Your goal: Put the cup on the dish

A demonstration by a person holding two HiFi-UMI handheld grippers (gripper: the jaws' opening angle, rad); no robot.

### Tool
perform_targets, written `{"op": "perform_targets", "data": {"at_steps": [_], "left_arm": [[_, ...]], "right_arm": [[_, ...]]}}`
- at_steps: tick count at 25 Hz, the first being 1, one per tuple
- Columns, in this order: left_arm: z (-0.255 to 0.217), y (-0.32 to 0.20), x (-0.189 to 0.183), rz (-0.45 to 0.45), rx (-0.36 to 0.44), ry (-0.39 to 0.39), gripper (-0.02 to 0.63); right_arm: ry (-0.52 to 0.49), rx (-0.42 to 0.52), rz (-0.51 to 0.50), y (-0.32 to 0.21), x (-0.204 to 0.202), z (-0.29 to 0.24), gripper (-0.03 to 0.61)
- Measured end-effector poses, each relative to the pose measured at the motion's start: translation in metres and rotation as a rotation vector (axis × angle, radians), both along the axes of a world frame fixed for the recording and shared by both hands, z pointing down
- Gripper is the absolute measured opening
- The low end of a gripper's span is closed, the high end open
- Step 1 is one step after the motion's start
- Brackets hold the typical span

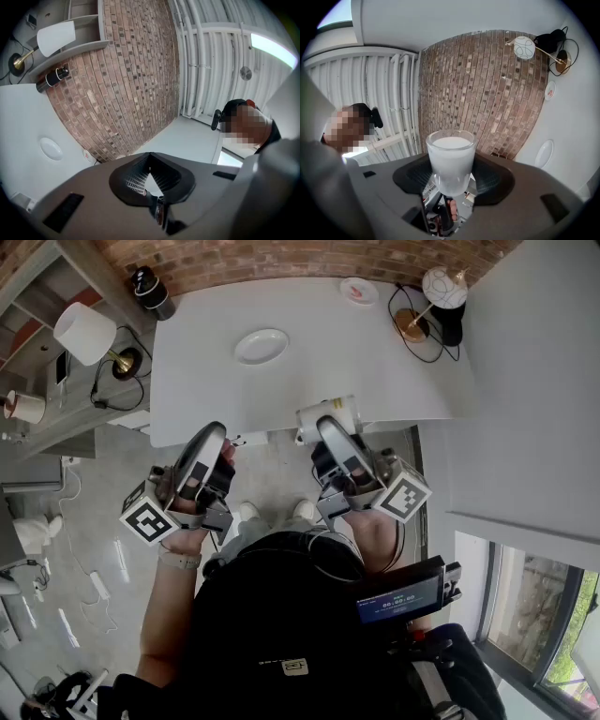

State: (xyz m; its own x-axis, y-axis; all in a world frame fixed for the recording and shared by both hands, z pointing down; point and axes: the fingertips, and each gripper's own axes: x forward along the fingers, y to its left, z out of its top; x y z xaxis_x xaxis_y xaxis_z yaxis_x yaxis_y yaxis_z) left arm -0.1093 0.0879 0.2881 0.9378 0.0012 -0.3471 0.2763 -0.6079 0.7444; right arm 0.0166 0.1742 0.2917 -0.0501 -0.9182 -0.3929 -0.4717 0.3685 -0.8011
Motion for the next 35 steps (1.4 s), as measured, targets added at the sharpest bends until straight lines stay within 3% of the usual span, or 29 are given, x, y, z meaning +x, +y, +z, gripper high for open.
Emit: {"op": "perform_targets", "data": {"at_steps": [8,16,21,27,35], "left_arm": [[0.007,-0.002,0.001,0.028,-0.053,-0.014,0.005],[0.023,-0.005,0.002,-0.003,-0.044,-0.092,0.005],[0.025,0.005,0.007,-0.028,-0.05,-0.091,0.005],[0.031,0.026,0.022,-0.053,-0.014,-0.139,0.005],[0.034,0.041,0.04,-0.086,0.063,-0.227,0.005]], "right_arm": [[0.002,0.006,0.0,-0.001,-0.001,0.0,0.261],[0.029,-0.038,-0.019,0.001,-0.001,0.008,0.261],[0.026,-0.042,-0.038,0.013,0.011,0.015,0.261],[0.068,-0.039,-0.068,0.029,0.031,0.019,0.261],[0.051,-0.02,-0.079,0.032,0.045,0.015,0.261]]}}
